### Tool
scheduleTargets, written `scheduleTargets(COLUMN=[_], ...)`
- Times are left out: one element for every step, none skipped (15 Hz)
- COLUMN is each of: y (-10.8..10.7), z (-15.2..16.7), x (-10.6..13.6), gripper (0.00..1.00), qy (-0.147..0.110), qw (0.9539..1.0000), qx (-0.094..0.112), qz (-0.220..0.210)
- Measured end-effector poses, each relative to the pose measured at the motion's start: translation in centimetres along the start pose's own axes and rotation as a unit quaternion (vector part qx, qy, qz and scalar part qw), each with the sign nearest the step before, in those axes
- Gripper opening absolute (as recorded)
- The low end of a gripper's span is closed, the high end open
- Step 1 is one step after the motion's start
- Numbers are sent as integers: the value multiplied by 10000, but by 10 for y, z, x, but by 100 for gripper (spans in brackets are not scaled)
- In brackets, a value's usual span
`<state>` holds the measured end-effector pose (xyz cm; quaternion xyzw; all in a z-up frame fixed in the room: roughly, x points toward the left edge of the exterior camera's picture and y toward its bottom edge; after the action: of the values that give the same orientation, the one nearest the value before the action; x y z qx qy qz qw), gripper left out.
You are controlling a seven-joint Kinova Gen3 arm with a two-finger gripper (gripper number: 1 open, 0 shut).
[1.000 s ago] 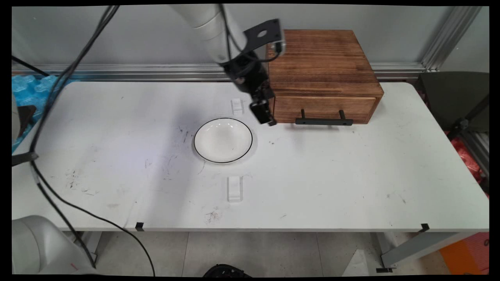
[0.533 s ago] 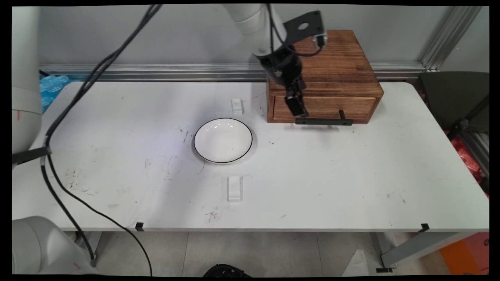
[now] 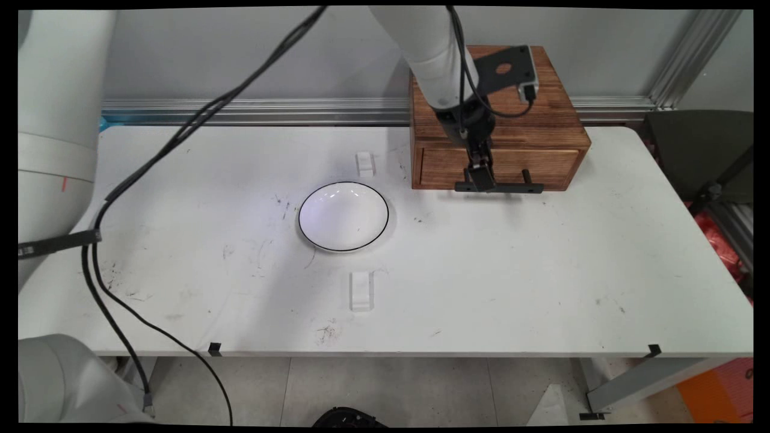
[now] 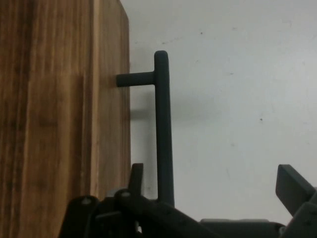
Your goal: Open the drawer
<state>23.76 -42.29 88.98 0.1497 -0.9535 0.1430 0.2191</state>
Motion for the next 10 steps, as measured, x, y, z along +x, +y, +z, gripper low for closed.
scheduleTargets(y=[1, 1, 2, 3, 3, 3, 2, 2, 3, 3], z=[4, 11, 19, 26, 32, 39, 45, 51, 57, 63], x=[1, 2, 2, 3, 3, 4, 5, 5, 5, 4], gripper=[100, 100, 100, 100, 100, 100, 100, 100, 100, 100], qy=[-9, -21, -32, -39, -41, -39, -35, -34, -36, -40], qw=[10000, 10000, 10000, 10000, 10000, 10000, 10000, 10000, 10000, 10000], qx=[0, -4, -8, -9, -7, -6, -5, -11, -21, -31], qz=[1, -3, -4, -6, -1, 4, 5, 0, -2, -2])
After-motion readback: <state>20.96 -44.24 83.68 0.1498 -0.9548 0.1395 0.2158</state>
